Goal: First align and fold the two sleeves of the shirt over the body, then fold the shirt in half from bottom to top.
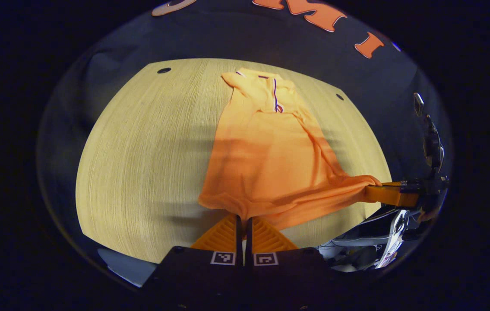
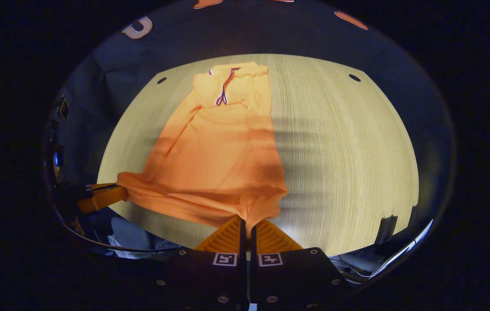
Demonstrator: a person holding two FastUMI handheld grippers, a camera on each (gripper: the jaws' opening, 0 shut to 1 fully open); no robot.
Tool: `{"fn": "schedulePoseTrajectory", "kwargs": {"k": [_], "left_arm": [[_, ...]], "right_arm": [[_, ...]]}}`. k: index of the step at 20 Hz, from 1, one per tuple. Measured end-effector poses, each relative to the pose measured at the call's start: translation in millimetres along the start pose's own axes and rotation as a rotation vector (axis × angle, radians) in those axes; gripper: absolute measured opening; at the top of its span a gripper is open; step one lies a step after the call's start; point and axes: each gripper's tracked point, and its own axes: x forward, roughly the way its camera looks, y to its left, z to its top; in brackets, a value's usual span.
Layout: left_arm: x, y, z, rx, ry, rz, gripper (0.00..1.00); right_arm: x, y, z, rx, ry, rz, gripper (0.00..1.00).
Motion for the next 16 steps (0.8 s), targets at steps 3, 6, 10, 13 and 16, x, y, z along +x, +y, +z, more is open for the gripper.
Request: {"fn": "schedulePoseTrajectory", "kwargs": {"k": [3,6,10,13,16], "left_arm": [[1,3,43,-0.007,-0.052,0.001,0.01],[6,2,85,-0.027,-0.089,-0.007,0.01],[29,-4,151,-0.026,-0.126,0.006,0.01],[51,-2,203,-0.036,-0.162,0.020,0.01],[82,1,253,-0.054,-0.178,0.032,0.01]], "right_arm": [[-3,0,40,0.001,-0.046,0.010,0.04],[-2,-12,85,0.009,-0.090,0.011,0.04],[8,-31,146,-0.002,-0.115,0.020,0.04],[30,-52,195,-0.024,-0.133,-0.008,0.04],[51,-53,240,-0.013,-0.143,0.013,0.04]]}}
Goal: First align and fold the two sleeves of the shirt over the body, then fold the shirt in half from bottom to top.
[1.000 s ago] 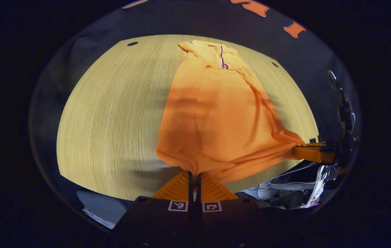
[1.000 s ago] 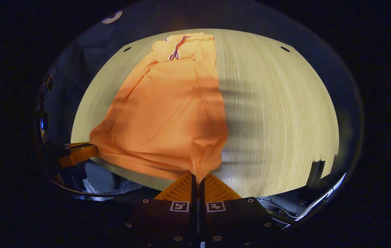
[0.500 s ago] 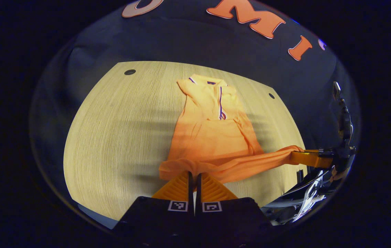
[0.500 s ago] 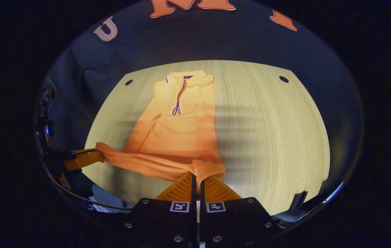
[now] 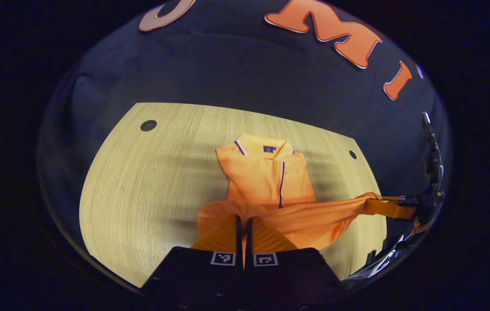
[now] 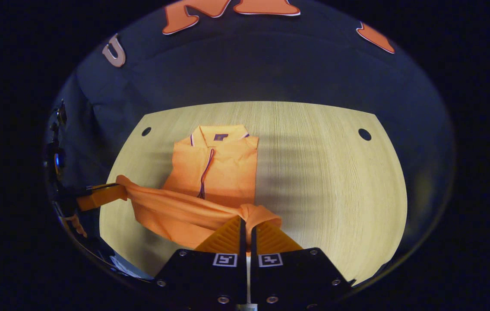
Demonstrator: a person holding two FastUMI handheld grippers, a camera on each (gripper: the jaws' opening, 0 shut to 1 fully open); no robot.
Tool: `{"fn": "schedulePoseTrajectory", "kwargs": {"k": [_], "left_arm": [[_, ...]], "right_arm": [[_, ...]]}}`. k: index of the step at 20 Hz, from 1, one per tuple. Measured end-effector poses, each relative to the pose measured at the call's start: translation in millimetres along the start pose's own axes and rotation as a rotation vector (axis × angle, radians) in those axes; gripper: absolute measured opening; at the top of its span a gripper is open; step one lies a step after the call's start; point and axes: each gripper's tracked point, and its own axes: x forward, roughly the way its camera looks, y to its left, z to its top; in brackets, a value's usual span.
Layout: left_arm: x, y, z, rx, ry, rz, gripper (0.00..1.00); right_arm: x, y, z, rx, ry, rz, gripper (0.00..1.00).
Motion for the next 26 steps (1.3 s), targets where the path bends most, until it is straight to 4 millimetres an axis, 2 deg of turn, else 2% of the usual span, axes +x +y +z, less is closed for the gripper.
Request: {"fn": "schedulePoseTrajectory", "kwargs": {"k": [4,7,11,13,15,16,17,18,19,20,21,22,24,26], "left_arm": [[46,3,47,-0.003,-0.019,0.017,0.01],[81,9,70,-0.005,-0.014,0.032,0.01],[119,15,87,0.022,-0.003,0.053,0.01],[139,19,90,0.023,0.021,0.067,0.01],[155,14,92,0.007,0.034,0.050,0.01],[161,16,93,0.008,0.031,0.055,0.01],[167,19,97,0.017,0.023,0.067,0.04],[171,23,100,0.031,0.009,0.089,0.13],[177,27,103,0.046,-0.007,0.106,0.17],[174,29,106,0.058,-0.019,0.114,0.44],[173,33,113,0.065,-0.038,0.134,0.72],[176,37,115,0.071,-0.057,0.148,1.00],[161,37,128,0.075,-0.105,0.174,0.99],[145,32,140,0.068,-0.168,0.173,0.99]], "right_arm": [[43,-9,47,0.007,-0.017,-0.002,0.04],[77,-15,66,0.014,-0.005,-0.004,0.04],[115,-27,88,0.017,-0.001,-0.022,0.04],[132,-34,94,0.041,0.012,-0.044,0.04],[150,-46,98,0.051,0.011,-0.097,0.04],[156,-45,98,0.051,0.012,-0.096,0.04],[159,-44,98,0.051,0.008,-0.090,0.04],[164,-44,100,0.049,0.003,-0.088,0.04],[170,-46,100,0.050,0.000,-0.092,0.04],[165,-49,101,0.044,-0.007,-0.100,0.23],[172,-53,104,0.046,-0.016,-0.113,0.42],[170,-54,106,0.052,-0.024,-0.114,0.61],[165,-53,111,0.062,-0.046,-0.109,0.96],[148,-51,122,0.061,-0.089,-0.103,0.98]]}}
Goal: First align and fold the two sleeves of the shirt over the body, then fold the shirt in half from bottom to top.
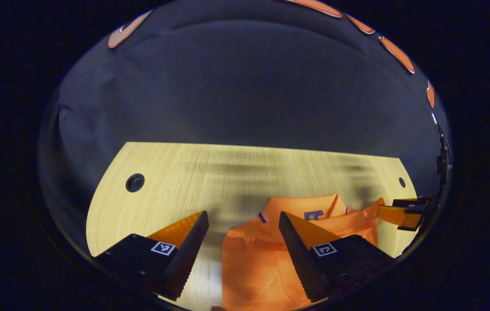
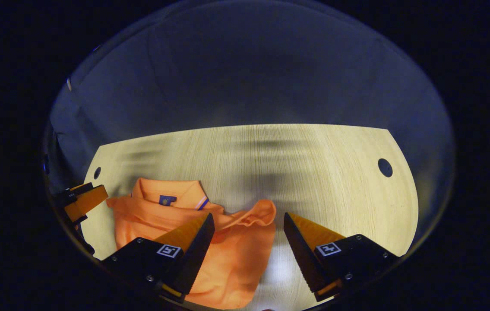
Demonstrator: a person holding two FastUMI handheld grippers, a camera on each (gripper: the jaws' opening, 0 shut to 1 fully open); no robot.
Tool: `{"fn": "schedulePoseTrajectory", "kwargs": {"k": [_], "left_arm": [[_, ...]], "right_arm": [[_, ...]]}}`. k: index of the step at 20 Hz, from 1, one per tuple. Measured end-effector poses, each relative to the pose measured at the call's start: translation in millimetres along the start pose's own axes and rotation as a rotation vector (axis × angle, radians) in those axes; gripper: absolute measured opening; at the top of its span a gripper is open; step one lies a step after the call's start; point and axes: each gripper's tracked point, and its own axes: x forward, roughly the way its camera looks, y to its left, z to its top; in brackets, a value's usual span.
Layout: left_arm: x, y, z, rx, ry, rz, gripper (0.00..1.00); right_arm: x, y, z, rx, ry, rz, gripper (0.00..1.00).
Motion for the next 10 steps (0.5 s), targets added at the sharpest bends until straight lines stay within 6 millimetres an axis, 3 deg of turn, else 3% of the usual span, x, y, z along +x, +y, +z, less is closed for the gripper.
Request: {"fn": "schedulePoseTrajectory", "kwargs": {"k": [3,5,10], "left_arm": [[-34,2,33,-0.012,-0.126,0.007,0.99],[-67,1,56,-0.009,-0.213,0.015,0.99],[-172,14,93,-0.020,-0.397,0.001,0.98]], "right_arm": [[-31,9,24,-0.014,-0.106,0.014,0.98],[-64,14,45,-0.030,-0.202,0.018,0.98],[-159,34,80,-0.072,-0.439,0.021,0.98]]}}
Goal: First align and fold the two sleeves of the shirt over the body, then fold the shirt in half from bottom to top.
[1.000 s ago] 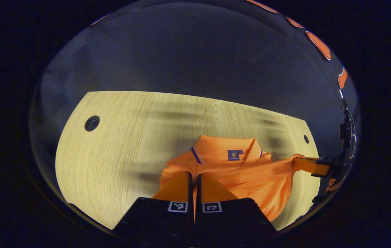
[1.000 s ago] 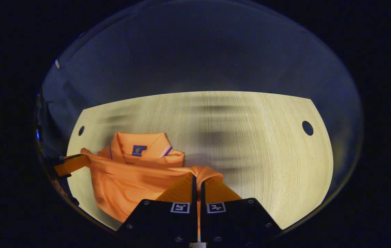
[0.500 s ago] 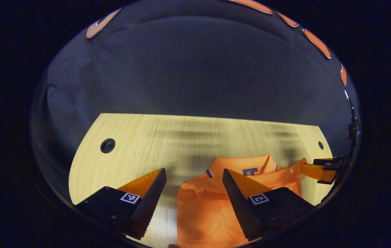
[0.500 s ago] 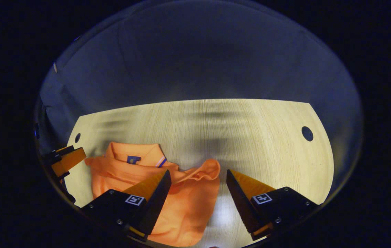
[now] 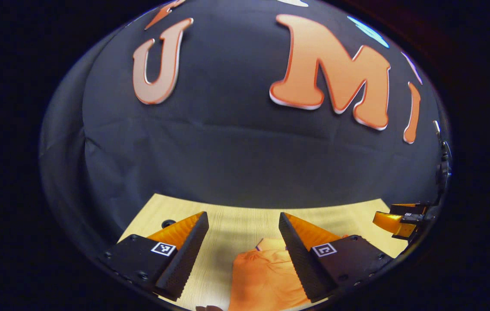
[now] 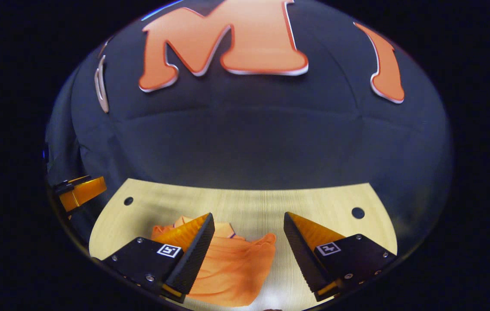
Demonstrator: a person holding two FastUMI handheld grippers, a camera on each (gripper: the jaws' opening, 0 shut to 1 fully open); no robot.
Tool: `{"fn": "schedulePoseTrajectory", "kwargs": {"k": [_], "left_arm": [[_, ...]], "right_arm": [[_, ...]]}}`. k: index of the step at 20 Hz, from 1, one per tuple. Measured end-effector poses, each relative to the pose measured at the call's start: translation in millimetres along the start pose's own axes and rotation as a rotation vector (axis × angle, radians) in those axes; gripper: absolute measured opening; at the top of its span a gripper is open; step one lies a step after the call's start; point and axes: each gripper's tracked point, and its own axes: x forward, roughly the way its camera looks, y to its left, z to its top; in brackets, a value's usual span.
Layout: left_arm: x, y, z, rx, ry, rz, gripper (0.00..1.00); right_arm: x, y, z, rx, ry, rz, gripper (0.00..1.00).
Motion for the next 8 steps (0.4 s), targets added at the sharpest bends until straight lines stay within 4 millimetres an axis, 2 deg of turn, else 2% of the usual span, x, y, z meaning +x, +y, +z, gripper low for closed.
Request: {"fn": "schedulePoseTrajectory", "kwargs": {"k": [1,4,6,8], "left_arm": [[-17,2,11,-0.007,-0.026,-0.008,0.98],[-82,9,37,-0.023,-0.097,-0.018,0.99],[-130,24,54,-0.017,-0.159,-0.002,0.98],[-174,36,61,-0.006,-0.200,0.022,0.98]], "right_arm": [[-18,5,15,-0.014,-0.052,0.004,0.98],[-74,24,37,-0.034,-0.158,0.019,0.98],[-112,39,43,-0.039,-0.211,0.035,0.98],[-147,51,50,-0.048,-0.269,0.038,0.98]]}}
